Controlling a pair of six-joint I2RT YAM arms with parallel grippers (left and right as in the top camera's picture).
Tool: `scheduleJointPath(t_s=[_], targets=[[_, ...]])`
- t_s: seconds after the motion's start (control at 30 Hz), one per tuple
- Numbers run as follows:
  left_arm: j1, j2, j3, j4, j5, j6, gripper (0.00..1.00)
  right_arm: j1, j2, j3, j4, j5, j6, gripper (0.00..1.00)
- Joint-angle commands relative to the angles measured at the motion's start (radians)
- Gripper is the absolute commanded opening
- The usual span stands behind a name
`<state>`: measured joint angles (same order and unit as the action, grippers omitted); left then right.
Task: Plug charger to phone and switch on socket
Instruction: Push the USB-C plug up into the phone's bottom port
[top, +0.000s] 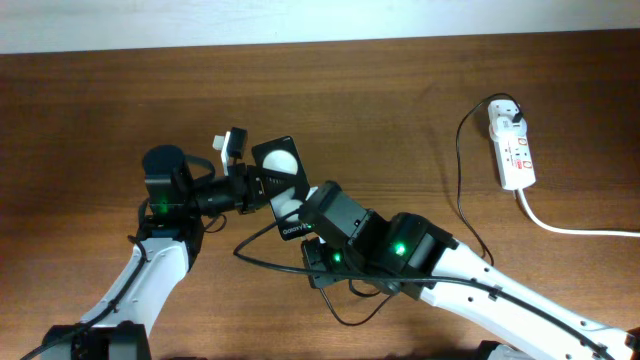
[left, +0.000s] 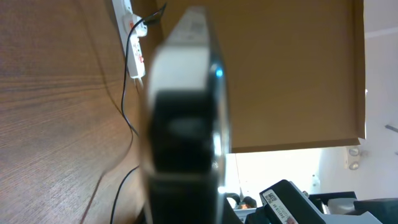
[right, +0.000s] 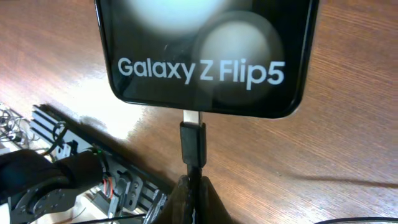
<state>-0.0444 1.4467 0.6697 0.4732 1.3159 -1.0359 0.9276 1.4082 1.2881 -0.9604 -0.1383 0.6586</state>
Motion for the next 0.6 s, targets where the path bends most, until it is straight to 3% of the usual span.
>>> scheduleJointPath(t_s=[0.0,0.33,0.57], targets=[[-0.012,-0.009,0.013,0.001,0.087,0.021,0.0,-0.006,-0.017,0.008,0.033,0.11,0.009,0.04],[-0.012,-0.009,0.013,0.0,0.095,0.061,0.0,-0.005,-0.071,0.008,0.035,0.122,0.035,0.04],[-0.012,-0.009,0.013,-0.015,0.119,-0.052,0.0,-0.005,-0.058,0.008,0.091,0.154,0.034,0.04]])
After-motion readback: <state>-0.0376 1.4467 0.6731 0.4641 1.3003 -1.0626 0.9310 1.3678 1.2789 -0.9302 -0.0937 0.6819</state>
